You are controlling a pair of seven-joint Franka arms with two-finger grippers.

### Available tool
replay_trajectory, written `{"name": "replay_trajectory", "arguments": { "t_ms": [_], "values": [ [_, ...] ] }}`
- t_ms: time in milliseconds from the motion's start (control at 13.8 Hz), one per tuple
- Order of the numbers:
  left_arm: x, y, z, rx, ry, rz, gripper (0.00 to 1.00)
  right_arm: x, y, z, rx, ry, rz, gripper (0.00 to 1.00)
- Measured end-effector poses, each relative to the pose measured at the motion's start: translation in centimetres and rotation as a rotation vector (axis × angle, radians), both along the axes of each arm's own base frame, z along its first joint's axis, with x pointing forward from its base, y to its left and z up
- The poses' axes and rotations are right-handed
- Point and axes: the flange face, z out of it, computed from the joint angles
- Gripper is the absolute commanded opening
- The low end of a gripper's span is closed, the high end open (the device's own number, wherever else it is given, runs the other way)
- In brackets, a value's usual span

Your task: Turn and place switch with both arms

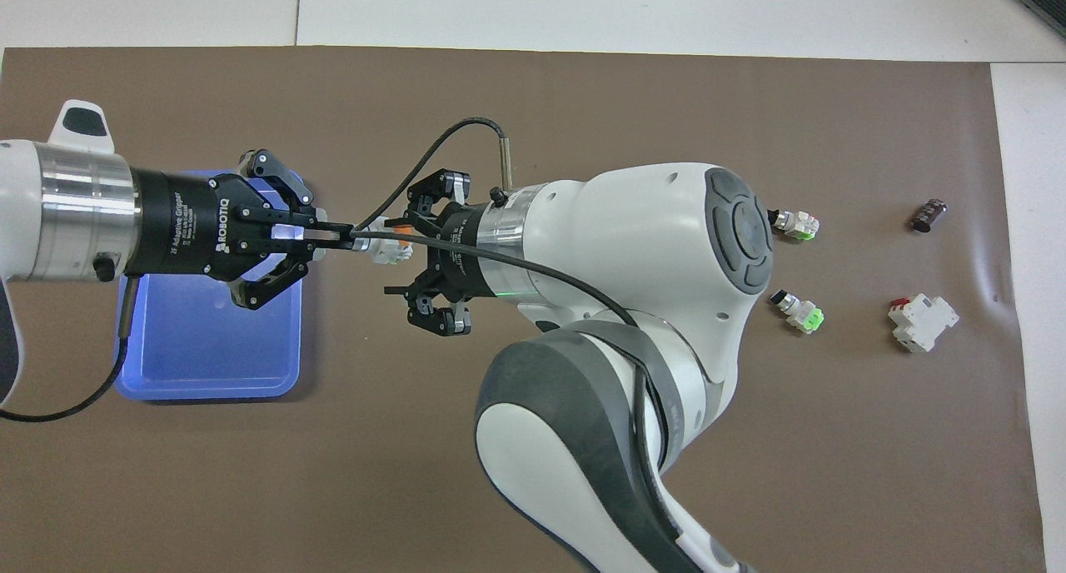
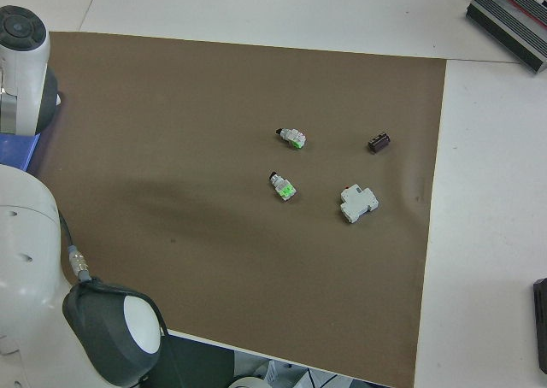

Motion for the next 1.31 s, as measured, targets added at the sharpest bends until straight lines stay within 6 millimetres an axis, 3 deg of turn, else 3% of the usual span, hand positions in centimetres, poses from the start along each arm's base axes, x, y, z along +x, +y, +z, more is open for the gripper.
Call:
{"name": "replay_trajectory", "arguments": {
  "t_ms": [291, 509, 799, 944, 1162, 1308],
  "values": [
    [0.5, 0.9, -0.5, 0.084, -0.065, -0.038, 0.0, -1.3, -0.6, 1.6, -0.033, -0.046, 0.12, 1.0],
    [0.9, 3.4, -1.5, 0.162, -0.14, -0.125, 0.0, -2.7, -2.6, 2.6, -0.129, -0.146, 0.311, 1.0],
    [1.2, 8.4, -4.1, 0.346, -0.221, -0.3, 0.0, -2.9, -8.9, 3.7, -0.331, -0.295, 0.588, 1.0],
    [1.2, 10.7, -5.4, 0.425, -0.253, -0.415, 0.0, -1.6, -12.3, 3.9, -0.435, -0.389, 0.707, 1.0],
    [1.2, 16.3, -7.4, 0.523, -0.313, -0.572, 0.0, 0.7, -17.2, 3.2, -0.643, -0.501, 0.921, 1.0],
    [1.3, 19.4, -9.1, 0.593, -0.332, -0.646, 0.0, 2.4, -21.7, 3.1, -0.744, -0.549, 1.06, 1.0]
  ]
}}
